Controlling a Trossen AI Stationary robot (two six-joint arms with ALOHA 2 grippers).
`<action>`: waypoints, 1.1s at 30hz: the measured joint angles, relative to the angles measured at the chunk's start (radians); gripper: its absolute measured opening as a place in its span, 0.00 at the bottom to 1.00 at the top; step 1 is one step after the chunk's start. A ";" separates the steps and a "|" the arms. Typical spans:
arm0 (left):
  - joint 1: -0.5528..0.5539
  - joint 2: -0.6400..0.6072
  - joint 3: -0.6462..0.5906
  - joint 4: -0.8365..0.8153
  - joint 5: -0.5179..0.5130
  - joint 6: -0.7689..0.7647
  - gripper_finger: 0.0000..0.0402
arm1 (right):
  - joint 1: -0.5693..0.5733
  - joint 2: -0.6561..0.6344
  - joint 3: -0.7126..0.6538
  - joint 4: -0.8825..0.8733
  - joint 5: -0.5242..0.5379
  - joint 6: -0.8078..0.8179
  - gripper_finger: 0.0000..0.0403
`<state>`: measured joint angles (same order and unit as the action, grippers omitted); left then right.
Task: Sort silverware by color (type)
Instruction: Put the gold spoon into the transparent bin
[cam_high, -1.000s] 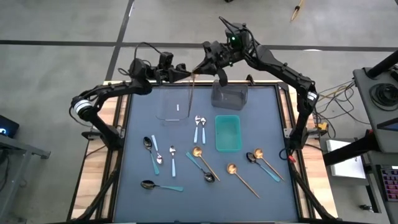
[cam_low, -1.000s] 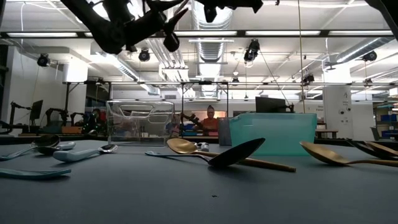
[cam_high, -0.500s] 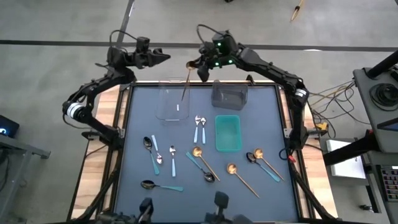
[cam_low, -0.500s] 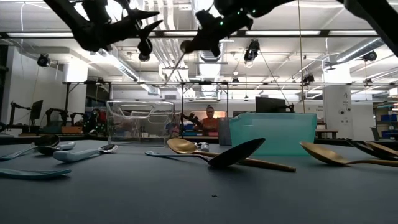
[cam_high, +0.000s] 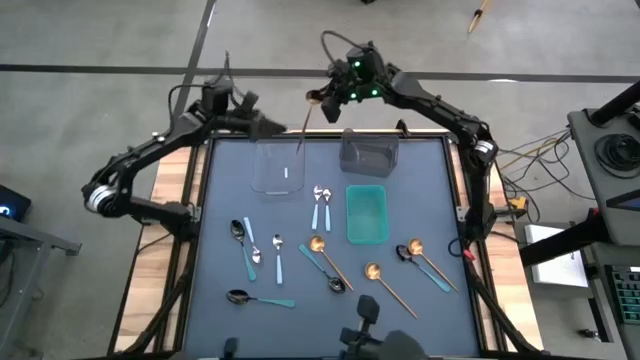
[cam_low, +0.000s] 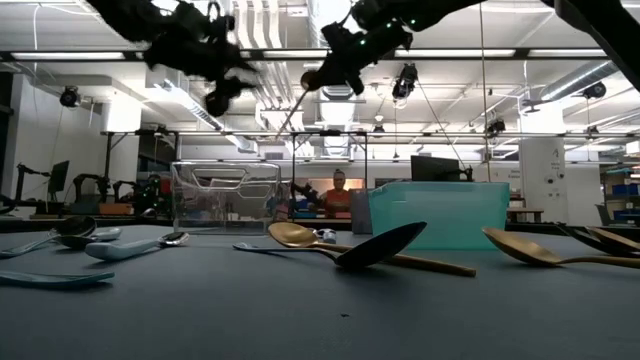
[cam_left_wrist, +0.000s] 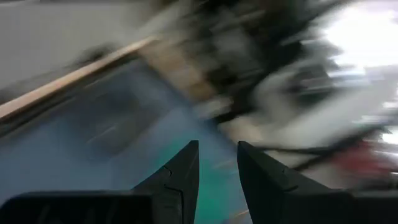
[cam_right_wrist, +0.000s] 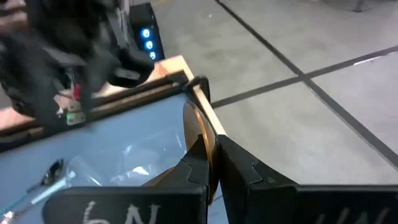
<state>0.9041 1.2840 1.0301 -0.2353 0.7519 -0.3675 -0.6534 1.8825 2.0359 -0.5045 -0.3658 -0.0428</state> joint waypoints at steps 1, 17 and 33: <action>-0.005 -0.016 0.014 -0.108 -0.100 0.068 0.23 | -0.002 -0.005 0.001 0.002 -0.002 0.006 0.02; -0.096 0.093 0.036 0.286 -0.107 0.007 0.36 | 0.034 0.004 0.001 0.015 -0.035 0.006 0.02; -0.113 0.196 0.035 0.402 -0.113 -0.016 0.40 | 0.034 0.004 0.001 0.011 -0.034 0.009 0.02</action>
<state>0.7915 1.4803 1.0653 0.1672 0.6388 -0.3831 -0.6193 1.8866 2.0373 -0.4931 -0.4002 -0.0339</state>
